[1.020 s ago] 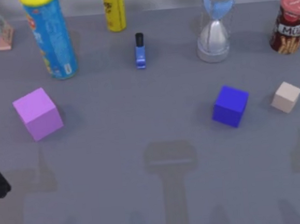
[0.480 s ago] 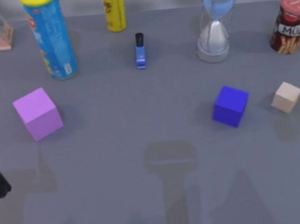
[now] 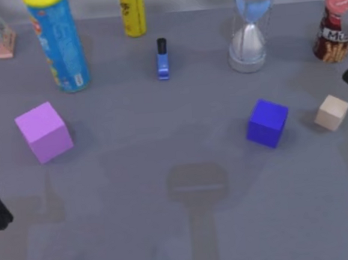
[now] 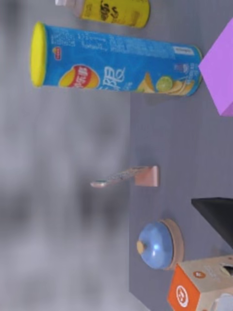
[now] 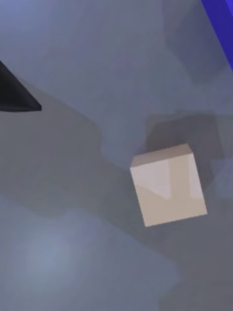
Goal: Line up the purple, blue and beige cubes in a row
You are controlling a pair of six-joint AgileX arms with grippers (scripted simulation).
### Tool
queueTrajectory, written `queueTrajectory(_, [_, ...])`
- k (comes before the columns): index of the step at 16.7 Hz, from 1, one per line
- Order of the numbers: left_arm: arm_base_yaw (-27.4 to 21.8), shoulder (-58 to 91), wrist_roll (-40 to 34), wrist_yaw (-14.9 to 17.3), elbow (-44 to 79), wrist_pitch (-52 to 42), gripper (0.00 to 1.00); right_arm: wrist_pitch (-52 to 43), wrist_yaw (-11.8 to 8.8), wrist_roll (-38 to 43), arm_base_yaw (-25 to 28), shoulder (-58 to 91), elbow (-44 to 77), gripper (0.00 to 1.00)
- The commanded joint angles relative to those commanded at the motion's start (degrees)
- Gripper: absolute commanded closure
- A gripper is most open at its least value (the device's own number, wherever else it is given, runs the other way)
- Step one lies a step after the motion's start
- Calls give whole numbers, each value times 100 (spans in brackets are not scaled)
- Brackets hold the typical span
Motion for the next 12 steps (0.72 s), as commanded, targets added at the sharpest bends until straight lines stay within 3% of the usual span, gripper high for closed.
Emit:
queueTrajectory(7, [0,0,0,0,0,0,0,-1422,-12,-904,151,2606,2346,0])
queueTrajectory(12, [0,0,0,0,0,0,0,-1639,-27,-1061,176,3071,2784,0])
